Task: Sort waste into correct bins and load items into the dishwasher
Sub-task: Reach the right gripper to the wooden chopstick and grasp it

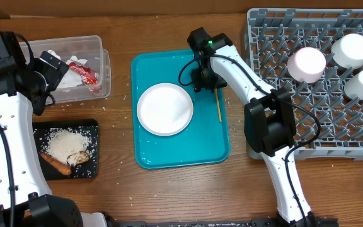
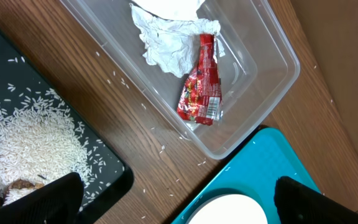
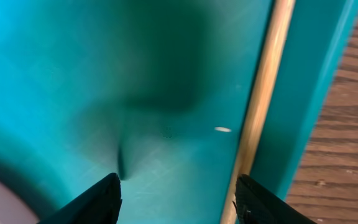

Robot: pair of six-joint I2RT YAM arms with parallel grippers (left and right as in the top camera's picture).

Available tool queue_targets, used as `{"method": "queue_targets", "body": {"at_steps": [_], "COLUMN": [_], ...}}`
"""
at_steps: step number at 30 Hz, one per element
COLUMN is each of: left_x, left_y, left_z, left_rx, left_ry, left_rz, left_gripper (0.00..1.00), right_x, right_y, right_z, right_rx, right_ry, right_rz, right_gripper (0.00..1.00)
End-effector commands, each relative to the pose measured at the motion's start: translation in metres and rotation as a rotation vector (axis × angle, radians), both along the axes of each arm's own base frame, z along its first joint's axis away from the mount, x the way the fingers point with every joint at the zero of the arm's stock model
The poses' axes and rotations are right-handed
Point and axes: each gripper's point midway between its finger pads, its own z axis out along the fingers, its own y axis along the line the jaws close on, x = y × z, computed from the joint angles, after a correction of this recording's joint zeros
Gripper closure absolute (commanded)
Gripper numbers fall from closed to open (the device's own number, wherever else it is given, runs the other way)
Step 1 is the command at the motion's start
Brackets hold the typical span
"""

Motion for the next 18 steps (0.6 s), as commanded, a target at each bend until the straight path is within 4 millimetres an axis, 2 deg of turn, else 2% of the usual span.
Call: {"method": "queue_targets", "body": {"at_steps": [1,12,18], "left_x": [0.001,0.001,0.001], "left_y": [0.001,0.001,0.001], "left_z": [0.012,0.012,0.012], "left_rx": [0.014,0.014,0.014], "left_ry": [-0.029,-0.029,-0.029], "left_rz": [0.009,0.009,0.009], "left_gripper": [0.00,0.00,0.00], "right_x": [0.000,-0.004,0.000], "right_y": [-0.004,-0.007,-0.015], "right_z": [-0.017,-0.020,-0.020], "right_rx": [-0.023,-0.036,-0.050], "right_ry": [0.020,0.039,0.033], "right_rz": [0.001,0.001,-0.013], "right_gripper": [0.39,0.39,0.39]}}
